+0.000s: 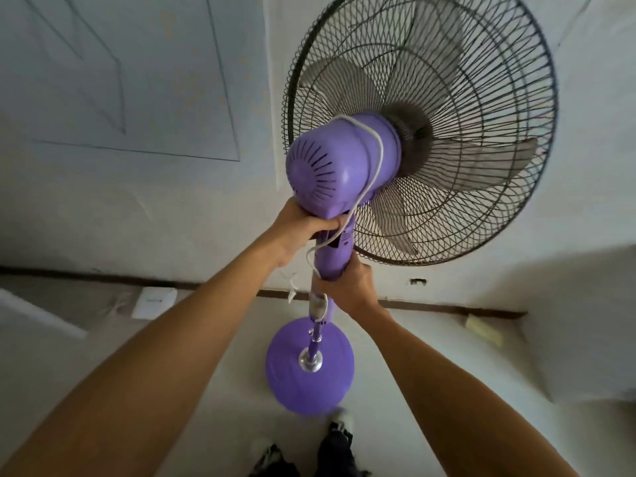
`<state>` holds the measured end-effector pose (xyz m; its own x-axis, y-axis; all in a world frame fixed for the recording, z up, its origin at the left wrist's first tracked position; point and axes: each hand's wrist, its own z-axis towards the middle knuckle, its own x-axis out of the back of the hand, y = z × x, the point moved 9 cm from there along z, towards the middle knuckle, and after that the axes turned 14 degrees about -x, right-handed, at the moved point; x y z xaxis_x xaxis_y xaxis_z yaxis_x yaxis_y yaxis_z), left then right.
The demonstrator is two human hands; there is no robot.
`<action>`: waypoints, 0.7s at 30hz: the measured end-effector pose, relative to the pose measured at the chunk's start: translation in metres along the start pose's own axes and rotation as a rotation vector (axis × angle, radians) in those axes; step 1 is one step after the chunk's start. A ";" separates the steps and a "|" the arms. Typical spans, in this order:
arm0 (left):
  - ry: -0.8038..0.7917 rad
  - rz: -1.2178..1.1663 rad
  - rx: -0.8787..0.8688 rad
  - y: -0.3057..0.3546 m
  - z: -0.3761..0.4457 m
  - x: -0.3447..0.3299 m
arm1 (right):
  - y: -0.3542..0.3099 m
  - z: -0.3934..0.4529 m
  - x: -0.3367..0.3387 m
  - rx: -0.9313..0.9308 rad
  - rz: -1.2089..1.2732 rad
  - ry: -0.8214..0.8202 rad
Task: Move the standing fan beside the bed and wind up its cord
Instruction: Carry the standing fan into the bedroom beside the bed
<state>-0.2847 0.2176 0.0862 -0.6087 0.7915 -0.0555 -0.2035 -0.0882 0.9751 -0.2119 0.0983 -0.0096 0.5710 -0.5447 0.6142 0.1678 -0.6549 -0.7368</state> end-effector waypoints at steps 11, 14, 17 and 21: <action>0.404 0.032 -0.071 0.056 -0.101 0.236 | -0.147 -0.073 -0.184 0.291 -0.157 -0.263; 0.523 0.074 -0.085 0.069 -0.136 0.292 | -0.181 -0.097 -0.233 0.371 -0.179 -0.355; 0.678 0.090 -0.096 0.082 -0.179 0.355 | -0.222 -0.129 -0.292 0.482 -0.237 -0.450; 0.928 0.130 -0.114 0.098 -0.244 0.439 | -0.271 -0.178 -0.373 0.597 -0.286 -0.620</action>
<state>-0.7588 0.4085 0.1051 -0.9893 -0.0225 -0.1442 -0.1348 -0.2393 0.9616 -0.6131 0.3859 0.0109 0.7444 0.0900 0.6616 0.6602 -0.2471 -0.7093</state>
